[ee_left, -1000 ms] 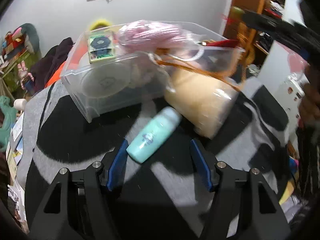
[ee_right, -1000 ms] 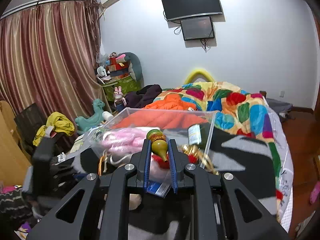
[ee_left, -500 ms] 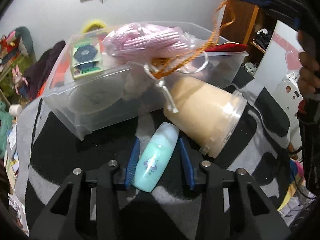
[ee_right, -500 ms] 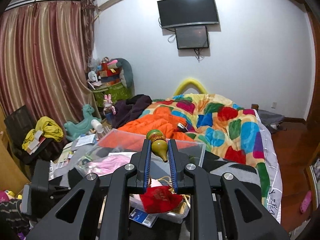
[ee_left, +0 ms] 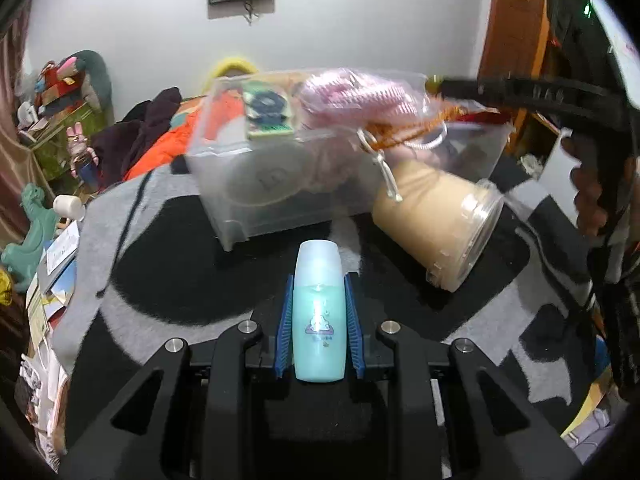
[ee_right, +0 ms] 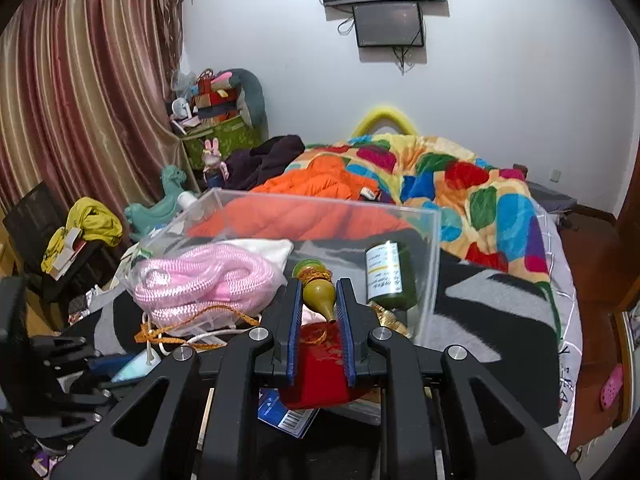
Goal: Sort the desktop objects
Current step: 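Lift the mint tube into the box with the left tool while the right tool drops the gourd inside, then move both open tools back toward the cream jar and blue card box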
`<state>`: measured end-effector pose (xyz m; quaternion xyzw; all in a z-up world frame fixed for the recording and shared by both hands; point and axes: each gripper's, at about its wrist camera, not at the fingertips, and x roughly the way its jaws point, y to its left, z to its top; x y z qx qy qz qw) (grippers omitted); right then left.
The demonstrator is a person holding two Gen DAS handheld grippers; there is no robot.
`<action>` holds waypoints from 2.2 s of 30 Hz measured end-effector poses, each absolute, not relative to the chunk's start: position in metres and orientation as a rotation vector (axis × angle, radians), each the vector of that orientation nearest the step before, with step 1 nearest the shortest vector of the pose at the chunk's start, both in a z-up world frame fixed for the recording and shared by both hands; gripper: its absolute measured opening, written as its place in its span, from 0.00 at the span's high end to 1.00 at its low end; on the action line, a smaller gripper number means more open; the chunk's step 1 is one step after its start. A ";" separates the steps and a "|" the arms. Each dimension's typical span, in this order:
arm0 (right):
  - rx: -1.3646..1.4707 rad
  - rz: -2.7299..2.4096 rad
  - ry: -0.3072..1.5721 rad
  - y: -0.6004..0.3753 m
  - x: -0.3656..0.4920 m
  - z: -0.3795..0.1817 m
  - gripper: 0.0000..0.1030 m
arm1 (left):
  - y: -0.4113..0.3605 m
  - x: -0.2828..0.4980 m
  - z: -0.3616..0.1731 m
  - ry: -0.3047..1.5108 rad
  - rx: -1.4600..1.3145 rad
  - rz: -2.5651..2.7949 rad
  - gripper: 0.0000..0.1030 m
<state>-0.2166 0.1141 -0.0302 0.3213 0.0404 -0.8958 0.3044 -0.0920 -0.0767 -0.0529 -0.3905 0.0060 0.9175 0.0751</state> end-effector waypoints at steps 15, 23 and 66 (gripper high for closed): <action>0.937 -2.416 0.184 0.099 -0.233 -0.041 0.85 | -0.099 -0.118 0.027 -0.244 -0.938 2.808 0.76; 0.918 -2.412 0.172 0.101 -0.227 -0.041 0.85 | -0.100 -0.180 0.026 -0.217 -1.031 2.847 0.76; 0.669 -2.661 0.240 0.161 -0.126 -0.023 0.04 | -0.038 -0.075 0.001 -0.076 -1.054 2.700 0.55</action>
